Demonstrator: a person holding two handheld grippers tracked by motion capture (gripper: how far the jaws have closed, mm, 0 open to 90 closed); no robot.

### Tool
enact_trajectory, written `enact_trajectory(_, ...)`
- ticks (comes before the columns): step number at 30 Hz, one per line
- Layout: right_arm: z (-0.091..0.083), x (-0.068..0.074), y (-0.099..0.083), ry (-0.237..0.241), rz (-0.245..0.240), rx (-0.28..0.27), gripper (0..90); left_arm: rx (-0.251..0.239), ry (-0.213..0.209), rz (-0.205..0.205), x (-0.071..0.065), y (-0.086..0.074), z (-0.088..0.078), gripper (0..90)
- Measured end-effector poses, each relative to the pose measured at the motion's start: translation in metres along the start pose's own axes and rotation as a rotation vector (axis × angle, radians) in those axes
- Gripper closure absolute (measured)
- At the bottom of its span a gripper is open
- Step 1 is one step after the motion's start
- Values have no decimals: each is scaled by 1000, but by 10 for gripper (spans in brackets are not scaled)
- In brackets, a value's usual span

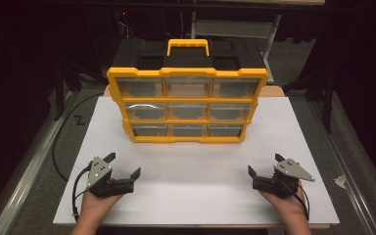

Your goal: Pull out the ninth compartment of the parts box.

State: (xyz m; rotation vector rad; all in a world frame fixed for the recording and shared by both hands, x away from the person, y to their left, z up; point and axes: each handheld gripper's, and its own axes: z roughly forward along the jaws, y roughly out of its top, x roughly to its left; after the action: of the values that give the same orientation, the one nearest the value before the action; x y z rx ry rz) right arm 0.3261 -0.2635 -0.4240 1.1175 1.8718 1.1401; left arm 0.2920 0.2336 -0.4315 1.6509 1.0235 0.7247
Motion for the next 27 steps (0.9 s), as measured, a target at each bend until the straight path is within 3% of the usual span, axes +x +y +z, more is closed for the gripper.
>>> enact_trajectory(14, 23, 3, 15, 1, 17, 10, 12, 16, -5, 20, -1, -2, 1, 1)
enact_trajectory(18, 35, 7, 18, -2, -4, 20, 11, 1, -3, 22, 0, -2, -1, 1)
enact_trajectory(27, 56, 6, 23, -20, -5, 21, 13, 27, -4, 27, 0, -2, 1, 1)
